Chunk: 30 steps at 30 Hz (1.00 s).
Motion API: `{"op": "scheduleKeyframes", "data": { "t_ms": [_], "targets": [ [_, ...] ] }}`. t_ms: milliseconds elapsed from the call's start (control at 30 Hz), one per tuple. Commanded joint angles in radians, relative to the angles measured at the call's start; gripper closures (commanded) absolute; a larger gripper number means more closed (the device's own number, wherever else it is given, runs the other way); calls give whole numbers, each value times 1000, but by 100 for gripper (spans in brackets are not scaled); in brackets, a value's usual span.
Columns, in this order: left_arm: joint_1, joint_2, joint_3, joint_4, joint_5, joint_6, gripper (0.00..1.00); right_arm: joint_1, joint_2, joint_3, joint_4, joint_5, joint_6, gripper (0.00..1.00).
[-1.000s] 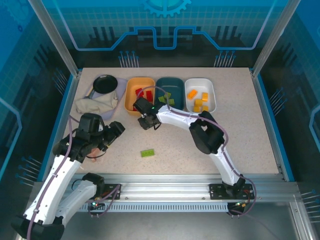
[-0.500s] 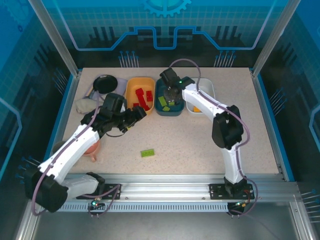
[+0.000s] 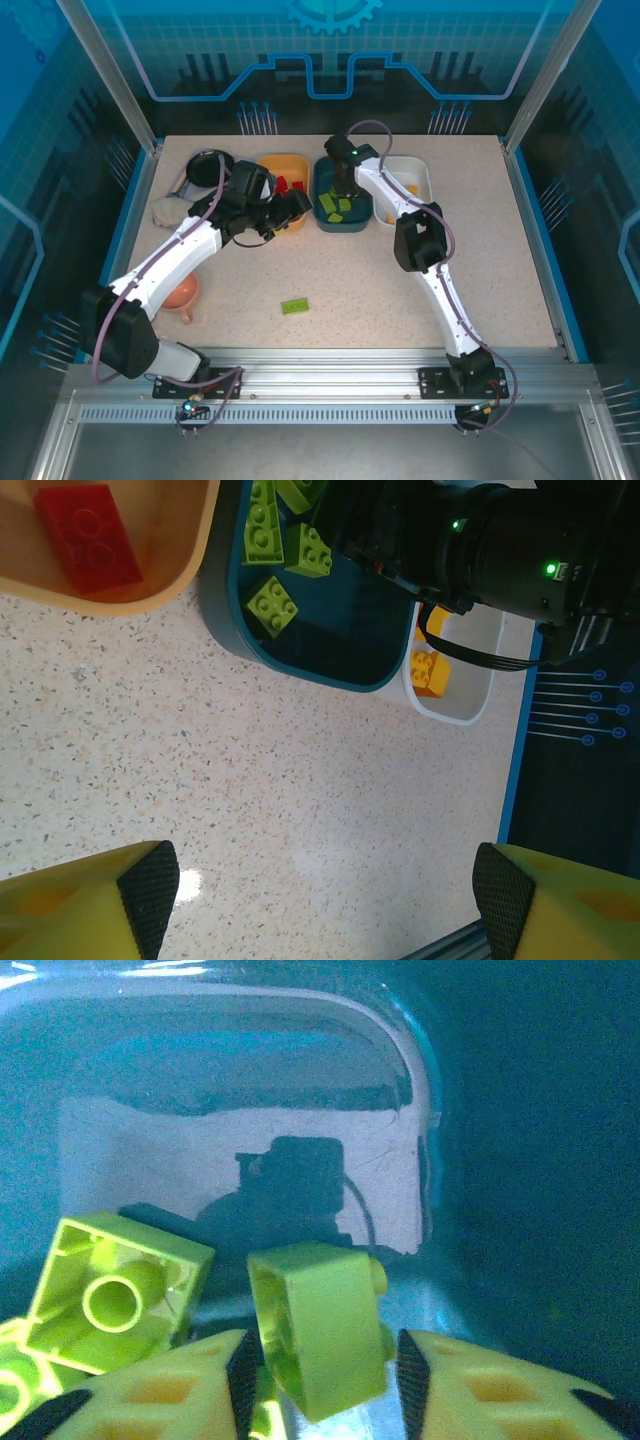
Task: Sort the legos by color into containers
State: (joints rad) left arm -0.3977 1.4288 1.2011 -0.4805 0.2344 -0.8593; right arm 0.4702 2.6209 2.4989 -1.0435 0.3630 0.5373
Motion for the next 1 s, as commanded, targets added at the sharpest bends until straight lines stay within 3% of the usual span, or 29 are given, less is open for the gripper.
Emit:
{"op": "scheduleKeyframes", "data": {
  "t_ms": [0,233,333,433,500,600,767,900,933,967],
  "targets": [
    [-7,-2,33,-7,24,30,19,4,-31,51,-12,-30,-22,47],
    [-7,-78,6,-74,-23,40,19,66,-214,-24,41,-35,-75,42],
    [-6,-153,-15,-144,-82,42,19,115,-376,-222,141,-36,-137,38],
    [-6,-255,-53,-224,-158,35,18,192,-586,-540,358,-96,-281,31],
    [-5,-331,-78,-286,-213,27,18,235,-726,-777,504,-261,-412,27],
    [-2,-440,-116,-362,-259,11,18,296,-833,-971,538,-483,-555,24],
    [-1,-609,-181,-476,-292,-42,17,412,-908,-1168,501,-576,-735,20],
    [0,-713,-217,-546,-310,-83,17,469,-900,-1220,516,-584,-825,15],
    [-1,-730,-221,-564,-316,-92,18,478,-881,-1215,509,-585,-836,2],
    [-1,-745,-224,-579,-319,-97,18,490,-860,-1203,502,-574,-845,0]
  ]
}}
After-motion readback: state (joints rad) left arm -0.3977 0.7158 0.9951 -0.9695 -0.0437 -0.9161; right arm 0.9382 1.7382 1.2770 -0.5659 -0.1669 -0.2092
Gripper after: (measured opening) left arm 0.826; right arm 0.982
